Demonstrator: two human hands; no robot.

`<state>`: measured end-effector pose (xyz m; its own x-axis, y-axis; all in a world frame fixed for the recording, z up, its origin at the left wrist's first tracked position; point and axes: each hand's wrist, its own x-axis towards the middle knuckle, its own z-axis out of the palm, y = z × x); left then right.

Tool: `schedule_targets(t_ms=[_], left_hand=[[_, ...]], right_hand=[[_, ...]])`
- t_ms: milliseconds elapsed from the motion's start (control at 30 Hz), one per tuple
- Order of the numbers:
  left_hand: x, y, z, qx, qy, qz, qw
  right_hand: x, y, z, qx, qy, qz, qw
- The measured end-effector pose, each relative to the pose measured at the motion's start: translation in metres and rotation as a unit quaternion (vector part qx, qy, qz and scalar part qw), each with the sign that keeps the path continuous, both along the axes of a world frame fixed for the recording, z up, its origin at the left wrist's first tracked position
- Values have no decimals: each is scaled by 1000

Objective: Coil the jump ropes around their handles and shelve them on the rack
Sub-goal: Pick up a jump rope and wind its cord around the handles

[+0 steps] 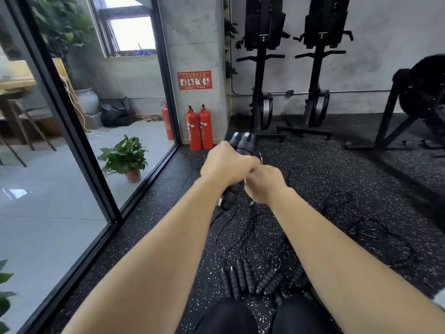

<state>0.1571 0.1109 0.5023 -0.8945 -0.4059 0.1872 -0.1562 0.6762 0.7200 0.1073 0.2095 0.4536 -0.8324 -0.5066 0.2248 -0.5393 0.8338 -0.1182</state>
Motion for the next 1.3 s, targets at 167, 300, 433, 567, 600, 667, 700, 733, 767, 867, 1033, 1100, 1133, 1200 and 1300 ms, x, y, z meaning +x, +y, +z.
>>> schedule_targets(t_ms=[167, 300, 433, 567, 600, 667, 700, 733, 767, 867, 1033, 1100, 1133, 1200, 1300], left_hand=[[-3, -1, -10, 54, -41, -26, 997], [5, -4, -12, 107, -13, -20, 994], [10, -15, -6, 155, 39, -14, 987], [11, -20, 1, 156, 69, 0, 985], [10, -24, 3, 158, 84, 9, 984], [9, -33, 11, 171, 99, 21, 980], [9, -37, 15, 176, 94, 20, 980], [9, -38, 19, 181, 84, 12, 980], [10, -37, 21, 183, 72, 5, 980], [12, -29, 20, 181, 56, -4, 982], [8, -32, 11, 168, 26, 1, 985], [8, -32, 6, 150, 14, 5, 989], [7, -32, 4, 140, 10, 7, 990], [6, -30, 0, 124, -2, 6, 992], [3, -27, -7, 114, -26, 3, 993]], right_hand=[[9, -3, 6, -59, -21, 6, 998], [5, 1, 5, -62, -67, 6, 996], [-15, 24, -12, -30, -91, -12, 995], [-25, 43, -26, -70, -162, -24, 984], [-27, 50, -31, -68, -178, -39, 981], [-31, 65, -43, -73, -210, -75, 972], [-31, 70, -48, -106, -222, -87, 965], [-31, 72, -53, -148, -227, -91, 958], [-31, 71, -55, -186, -227, -90, 952], [-31, 58, -52, -254, -218, -81, 939], [-32, 57, -38, -149, -156, -134, 967], [-32, 57, -33, -135, -128, -145, 972], [-31, 55, -30, -145, -115, -144, 972], [-28, 48, -21, -173, -64, -128, 975], [-22, 32, -6, -207, -26, -31, 977]])
